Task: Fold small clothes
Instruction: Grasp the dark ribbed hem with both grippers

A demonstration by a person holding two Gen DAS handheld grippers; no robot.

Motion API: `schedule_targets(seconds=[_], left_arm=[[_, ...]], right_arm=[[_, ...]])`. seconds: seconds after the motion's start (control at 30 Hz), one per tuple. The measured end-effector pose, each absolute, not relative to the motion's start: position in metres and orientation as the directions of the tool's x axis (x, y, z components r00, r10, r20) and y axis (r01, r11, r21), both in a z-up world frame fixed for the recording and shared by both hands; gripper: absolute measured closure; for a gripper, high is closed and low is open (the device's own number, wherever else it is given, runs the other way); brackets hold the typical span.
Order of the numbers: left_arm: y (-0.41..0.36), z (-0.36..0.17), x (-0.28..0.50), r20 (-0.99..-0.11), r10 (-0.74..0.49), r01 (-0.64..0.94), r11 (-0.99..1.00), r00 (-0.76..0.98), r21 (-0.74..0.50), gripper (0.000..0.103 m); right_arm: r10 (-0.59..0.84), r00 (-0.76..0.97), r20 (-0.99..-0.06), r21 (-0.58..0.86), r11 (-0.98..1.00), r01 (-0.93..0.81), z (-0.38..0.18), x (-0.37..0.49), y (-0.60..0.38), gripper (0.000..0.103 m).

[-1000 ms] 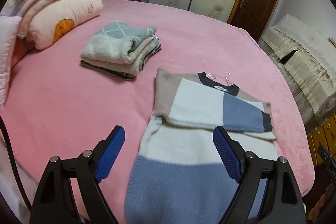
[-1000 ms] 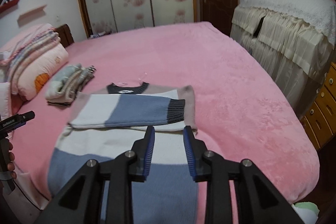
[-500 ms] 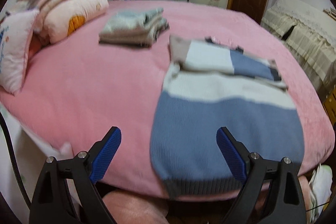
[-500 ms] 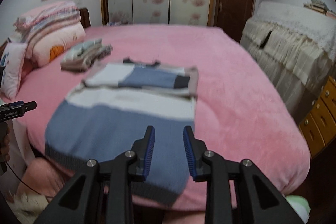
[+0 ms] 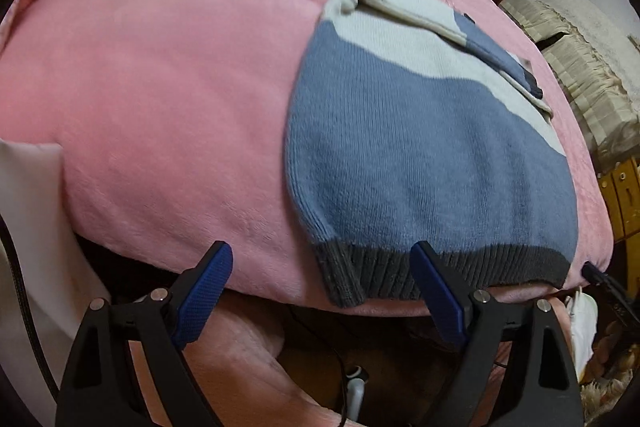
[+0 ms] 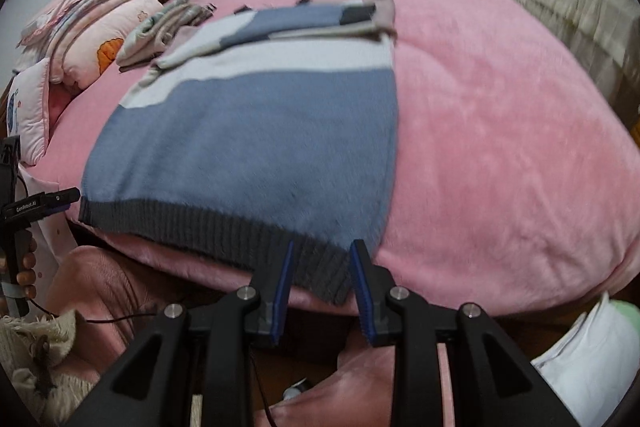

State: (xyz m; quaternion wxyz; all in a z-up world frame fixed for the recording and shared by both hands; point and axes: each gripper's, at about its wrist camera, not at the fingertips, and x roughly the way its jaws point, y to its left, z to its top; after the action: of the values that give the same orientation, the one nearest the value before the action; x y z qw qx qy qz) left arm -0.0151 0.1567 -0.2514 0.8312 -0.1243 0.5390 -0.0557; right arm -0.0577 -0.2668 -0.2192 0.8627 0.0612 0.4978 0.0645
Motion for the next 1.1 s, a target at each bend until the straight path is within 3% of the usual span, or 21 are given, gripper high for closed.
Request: schedule_targets(seconds=[0.07, 0.2, 0.67, 0.77, 0.9, 1.1], left_arm=[[0.156, -0.259, -0.013, -0.885, -0.241, -0.043, 0.959, 0.397, -0.281, 0.016], [0.151, -0.274, -0.012, -0.891, -0.281, -0.031, 0.95, 0.357, -0.312, 0.027], [0.151, -0.287, -0.008, -0.862, -0.361, -0.028, 0.918, 0.355, -0.396, 0.032], [0.153, -0.288, -0.008, -0.853, -0.378, -0.024, 0.91, 0.36, -0.414, 0.04], [0.157, -0.287, -0.01, -0.826, -0.431, -0.01, 0.885, 0.362, -0.466, 0.064], [0.159, -0.287, -0.01, -0.825, -0.44, -0.009, 0.881, 0.354, -0.474, 0.065]], right_arm=[[0.187, 0.47, -0.862, 0.194, 0.98, -0.034, -0.228, -0.057, -0.27, 0.074], [0.199, 0.424, -0.883, 0.206, 0.978, -0.031, -0.244, -0.055, -0.267, 0.074], [0.238, 0.376, -0.895, 0.273, 0.961, 0.041, -0.268, -0.047, -0.286, 0.074], [0.25, 0.374, -0.893, 0.288, 0.957, 0.047, -0.27, -0.046, -0.289, 0.074], [0.274, 0.372, -0.887, 0.315, 0.947, 0.053, -0.271, -0.048, -0.293, 0.074], [0.295, 0.366, -0.883, 0.333, 0.942, 0.045, -0.272, -0.048, -0.293, 0.074]])
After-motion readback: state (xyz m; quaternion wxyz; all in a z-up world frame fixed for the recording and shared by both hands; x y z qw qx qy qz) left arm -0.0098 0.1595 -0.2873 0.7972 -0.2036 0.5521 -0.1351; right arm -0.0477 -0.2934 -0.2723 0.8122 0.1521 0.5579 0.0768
